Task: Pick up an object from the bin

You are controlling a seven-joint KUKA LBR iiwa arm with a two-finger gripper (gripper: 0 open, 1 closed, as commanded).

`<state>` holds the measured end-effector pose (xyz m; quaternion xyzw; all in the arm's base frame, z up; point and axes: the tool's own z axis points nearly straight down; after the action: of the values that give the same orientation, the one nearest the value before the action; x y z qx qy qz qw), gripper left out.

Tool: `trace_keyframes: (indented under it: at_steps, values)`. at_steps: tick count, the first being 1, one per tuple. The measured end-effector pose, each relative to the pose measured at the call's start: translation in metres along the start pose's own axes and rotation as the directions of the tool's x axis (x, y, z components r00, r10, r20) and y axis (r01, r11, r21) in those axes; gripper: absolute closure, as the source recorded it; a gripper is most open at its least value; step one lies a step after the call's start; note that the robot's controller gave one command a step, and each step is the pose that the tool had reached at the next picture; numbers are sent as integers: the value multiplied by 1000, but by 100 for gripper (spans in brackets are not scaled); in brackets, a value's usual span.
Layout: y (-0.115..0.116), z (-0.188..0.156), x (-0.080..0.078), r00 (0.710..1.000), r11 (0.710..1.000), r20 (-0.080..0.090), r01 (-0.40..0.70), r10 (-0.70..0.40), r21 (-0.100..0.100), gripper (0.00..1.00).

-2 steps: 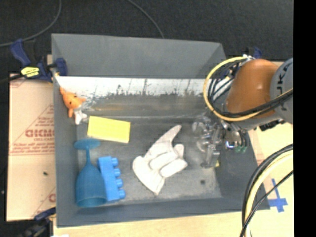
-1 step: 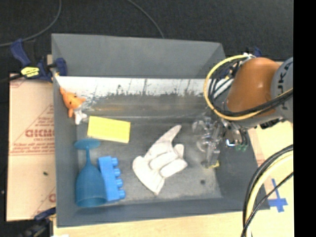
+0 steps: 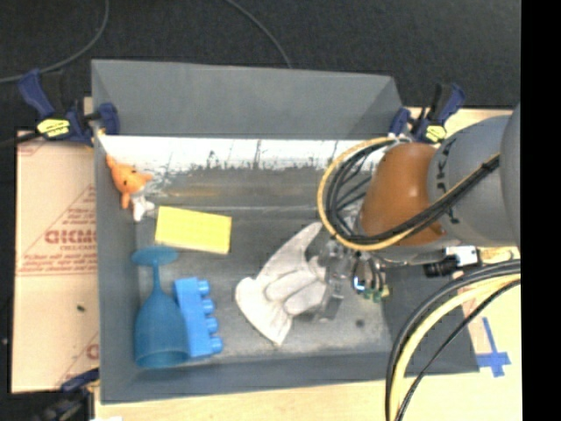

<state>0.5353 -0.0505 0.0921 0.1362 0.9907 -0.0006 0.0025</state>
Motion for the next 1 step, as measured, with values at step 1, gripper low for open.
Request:
trace_keyframes:
  at_steps: [1]
  values:
    - [41,-5,1,986,986,-1,170,-170,1,0]
